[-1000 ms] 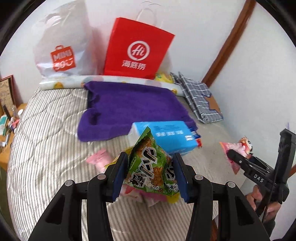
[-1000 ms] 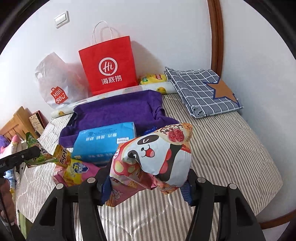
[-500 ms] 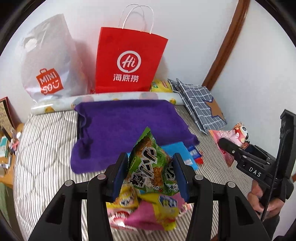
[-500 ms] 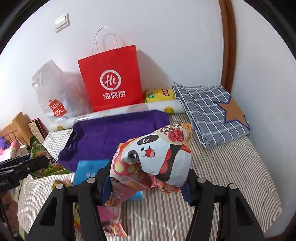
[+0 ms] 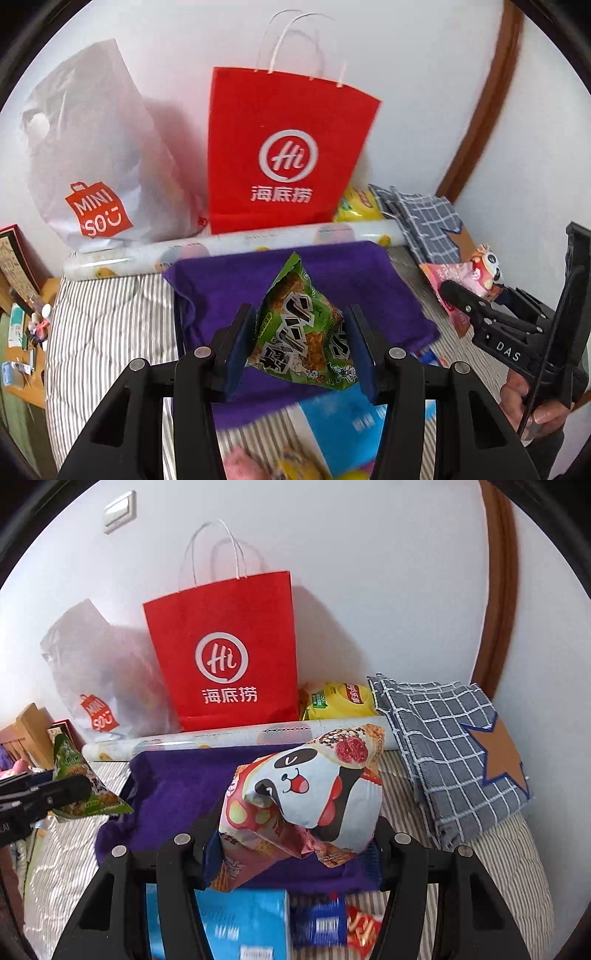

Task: Organize snacks
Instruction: 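Carry both held snack bags over the purple towel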

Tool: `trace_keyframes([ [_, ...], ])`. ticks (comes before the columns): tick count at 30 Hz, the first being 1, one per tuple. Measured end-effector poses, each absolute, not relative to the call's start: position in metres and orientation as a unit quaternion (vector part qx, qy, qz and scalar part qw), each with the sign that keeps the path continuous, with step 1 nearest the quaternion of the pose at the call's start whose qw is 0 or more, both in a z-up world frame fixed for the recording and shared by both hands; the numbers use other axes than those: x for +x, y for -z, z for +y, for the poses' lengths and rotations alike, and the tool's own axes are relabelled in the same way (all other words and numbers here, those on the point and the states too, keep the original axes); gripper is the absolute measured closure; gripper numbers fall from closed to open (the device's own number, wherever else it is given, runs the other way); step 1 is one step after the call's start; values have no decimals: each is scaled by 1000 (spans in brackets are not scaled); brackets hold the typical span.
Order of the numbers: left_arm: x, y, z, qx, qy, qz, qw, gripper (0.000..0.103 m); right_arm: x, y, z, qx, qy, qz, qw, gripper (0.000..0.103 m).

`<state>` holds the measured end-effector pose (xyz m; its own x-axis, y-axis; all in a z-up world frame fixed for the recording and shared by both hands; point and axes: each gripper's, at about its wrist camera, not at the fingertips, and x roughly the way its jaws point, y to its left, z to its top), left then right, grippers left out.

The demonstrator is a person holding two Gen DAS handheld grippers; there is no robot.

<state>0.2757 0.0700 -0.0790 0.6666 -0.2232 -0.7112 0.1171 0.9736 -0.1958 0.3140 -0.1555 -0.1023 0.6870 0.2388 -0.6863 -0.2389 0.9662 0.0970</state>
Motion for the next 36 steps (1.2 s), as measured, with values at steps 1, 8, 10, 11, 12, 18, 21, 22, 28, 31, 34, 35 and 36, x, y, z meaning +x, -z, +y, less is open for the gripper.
trace_keyframes([
  [1,285,82,73,-68,89,400,910,53,321,106,-154,-2,-128,375,918,45],
  [8,326,96,75,-70,82,412,905,53,359,120,-144,-13,-130,379,916,45],
  [10,335,101,75,-71,80,413,905,53,367,126,-143,-15,-129,380,916,45],
  [11,339,105,75,-69,78,412,905,53,371,130,-143,-12,-129,381,915,45],
  [12,342,109,75,-65,75,413,906,53,375,134,-143,-6,-130,385,914,45],
  [18,359,144,82,-54,62,445,892,53,390,171,-150,14,-127,416,900,45],
  [21,366,156,86,-61,58,457,886,53,392,184,-153,15,-125,431,893,45],
  [22,368,160,88,-66,59,463,882,53,392,186,-154,16,-124,434,892,45],
  [28,370,174,89,-77,50,483,871,53,394,192,-157,25,-126,446,886,45],
  [31,369,175,86,-62,42,485,871,53,393,192,-154,15,-125,446,886,45],
  [34,370,177,81,-55,45,486,871,53,395,193,-154,19,-132,454,881,44],
  [35,370,178,81,-55,46,488,870,53,396,194,-153,20,-135,457,879,44],
  [36,371,180,80,-55,46,491,868,53,396,195,-152,16,-136,457,879,44],
])
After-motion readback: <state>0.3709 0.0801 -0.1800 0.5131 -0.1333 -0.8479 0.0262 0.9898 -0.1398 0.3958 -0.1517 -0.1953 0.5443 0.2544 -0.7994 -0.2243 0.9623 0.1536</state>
